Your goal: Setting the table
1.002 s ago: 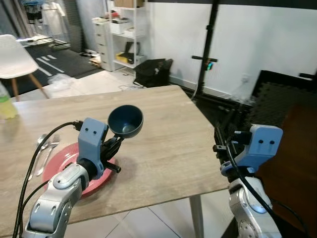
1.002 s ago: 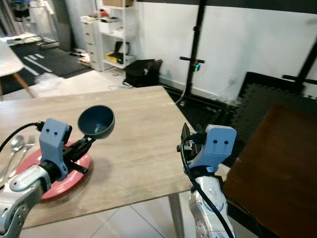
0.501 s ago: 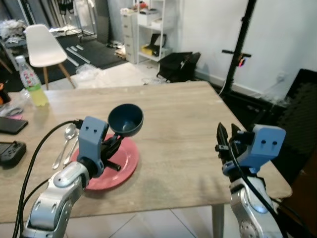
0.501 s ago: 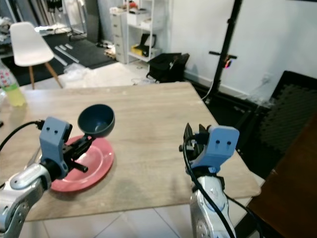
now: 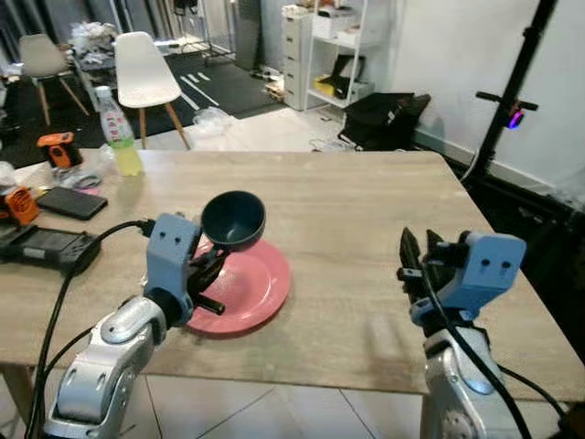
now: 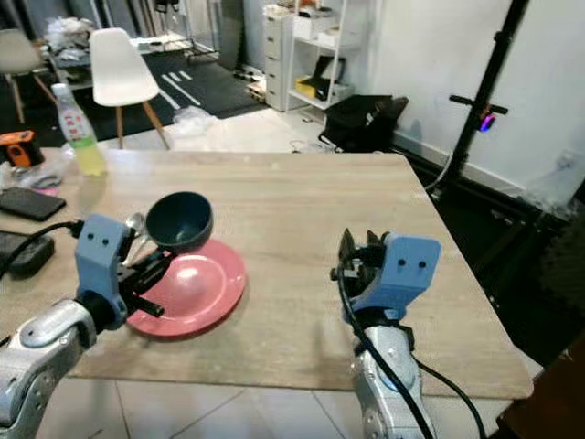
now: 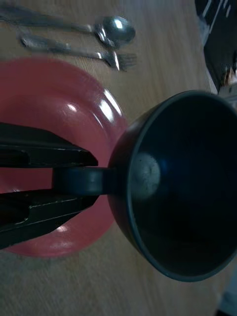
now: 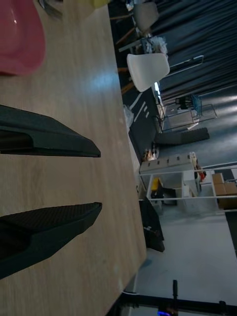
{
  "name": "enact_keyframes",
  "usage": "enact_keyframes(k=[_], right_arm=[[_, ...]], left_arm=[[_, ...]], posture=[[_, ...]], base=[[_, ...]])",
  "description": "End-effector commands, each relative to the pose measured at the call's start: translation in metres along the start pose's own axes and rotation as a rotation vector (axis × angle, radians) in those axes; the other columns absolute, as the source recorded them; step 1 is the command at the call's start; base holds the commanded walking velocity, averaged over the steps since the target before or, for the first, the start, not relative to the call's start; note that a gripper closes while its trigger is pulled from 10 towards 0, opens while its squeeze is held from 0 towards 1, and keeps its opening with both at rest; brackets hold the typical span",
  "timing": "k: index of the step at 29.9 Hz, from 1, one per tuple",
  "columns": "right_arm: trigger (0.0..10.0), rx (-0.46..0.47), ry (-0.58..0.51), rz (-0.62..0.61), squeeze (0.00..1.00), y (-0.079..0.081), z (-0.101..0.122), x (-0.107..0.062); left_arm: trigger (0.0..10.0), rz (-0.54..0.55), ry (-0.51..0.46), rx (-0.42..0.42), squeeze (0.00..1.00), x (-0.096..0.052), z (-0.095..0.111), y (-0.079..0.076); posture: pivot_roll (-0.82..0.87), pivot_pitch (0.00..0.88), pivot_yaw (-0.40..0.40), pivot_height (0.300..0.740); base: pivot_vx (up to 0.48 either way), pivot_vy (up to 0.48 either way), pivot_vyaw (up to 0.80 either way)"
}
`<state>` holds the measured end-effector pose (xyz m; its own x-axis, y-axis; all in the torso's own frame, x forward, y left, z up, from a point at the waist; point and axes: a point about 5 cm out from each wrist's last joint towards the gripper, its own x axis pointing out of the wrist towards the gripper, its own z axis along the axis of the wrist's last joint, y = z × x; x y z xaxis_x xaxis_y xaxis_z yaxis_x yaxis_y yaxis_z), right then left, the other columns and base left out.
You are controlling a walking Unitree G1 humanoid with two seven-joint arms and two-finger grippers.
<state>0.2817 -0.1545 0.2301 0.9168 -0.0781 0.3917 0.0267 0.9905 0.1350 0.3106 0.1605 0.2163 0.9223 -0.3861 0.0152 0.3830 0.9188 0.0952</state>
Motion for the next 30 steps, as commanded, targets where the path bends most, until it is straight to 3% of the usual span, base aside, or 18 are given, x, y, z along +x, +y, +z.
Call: enact_keyframes(k=[1,6,12,24,30], right_arm=[[10.0,-0.008,0.022,-0.020,0.00,-0.002,-0.004,-0.002],[10.0,-0.004,0.022,-0.022,0.00,-0.002,-0.004,-0.001],[10.0,-0.006,0.019,-0.018,0.00,-0.001,-0.003,0.000],[10.0,-0.015,0.019,-0.018,0.00,-0.002,-0.003,-0.001],[10.0,-0.015,0.020,-0.013,0.00,-0.001,-0.003,-0.001]], left_arm=[[10.0,0.003,0.018,0.003,0.00,0.001,-0.003,0.001],[10.0,-0.001,0.007,0.021,0.00,0.009,0.003,0.004],[10.0,0.023,-0.011,0.039,0.00,0.018,0.011,0.008],[10.0,0.013,-0.009,0.037,0.00,0.021,0.009,0.006],[10.0,-0.032,-0.024,0.036,0.00,0.020,0.010,0.000]], posture=[[0.04,0.020,0.047,0.740],[0.04,0.023,0.045,0.740],[0.03,0.023,0.050,0.740],[0.03,0.019,0.049,0.740],[0.03,0.017,0.047,0.740]], base=[[0.000,0.000,0.00],[0.000,0.000,0.00],[0.429,0.000,0.00],[0.464,0.000,0.00],[0.159,0.000,0.00]])
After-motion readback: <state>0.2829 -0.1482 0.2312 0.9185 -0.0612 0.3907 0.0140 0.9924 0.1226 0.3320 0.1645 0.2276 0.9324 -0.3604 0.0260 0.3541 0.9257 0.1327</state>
